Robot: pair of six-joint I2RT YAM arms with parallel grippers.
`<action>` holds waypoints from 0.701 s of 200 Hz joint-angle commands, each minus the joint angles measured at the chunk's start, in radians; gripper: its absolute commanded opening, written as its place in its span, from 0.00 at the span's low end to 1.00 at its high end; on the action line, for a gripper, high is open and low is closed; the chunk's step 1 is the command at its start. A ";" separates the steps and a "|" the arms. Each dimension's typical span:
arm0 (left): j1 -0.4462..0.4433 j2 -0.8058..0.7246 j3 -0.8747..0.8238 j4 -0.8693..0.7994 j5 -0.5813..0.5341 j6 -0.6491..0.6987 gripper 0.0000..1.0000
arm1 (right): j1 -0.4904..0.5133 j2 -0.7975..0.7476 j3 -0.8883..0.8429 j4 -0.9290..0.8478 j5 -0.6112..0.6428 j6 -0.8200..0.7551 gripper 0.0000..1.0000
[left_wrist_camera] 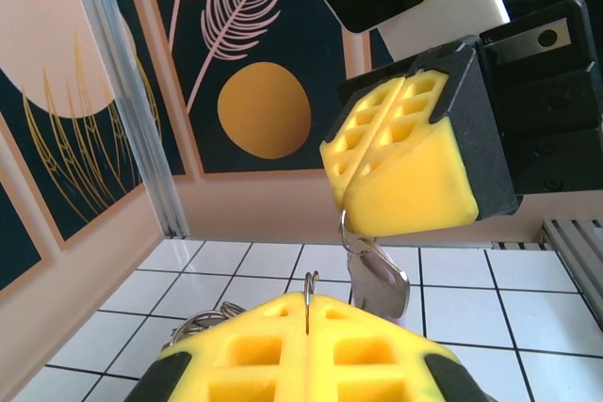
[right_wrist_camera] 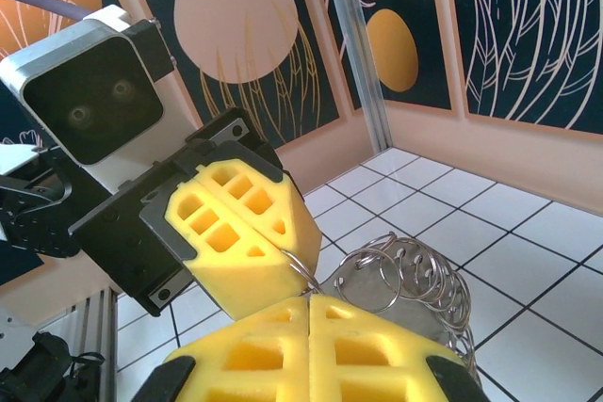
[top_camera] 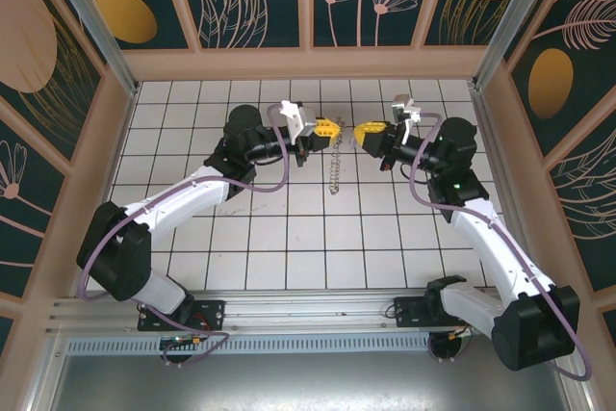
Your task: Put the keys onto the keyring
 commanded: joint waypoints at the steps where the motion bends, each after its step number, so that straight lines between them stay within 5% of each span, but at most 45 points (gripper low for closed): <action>1: -0.005 -0.024 0.046 0.062 0.032 0.054 0.00 | 0.002 -0.019 -0.015 0.049 -0.036 -0.011 0.00; 140: -0.006 0.004 0.079 0.033 0.046 0.052 0.00 | 0.057 0.018 0.055 0.020 -0.012 -0.072 0.00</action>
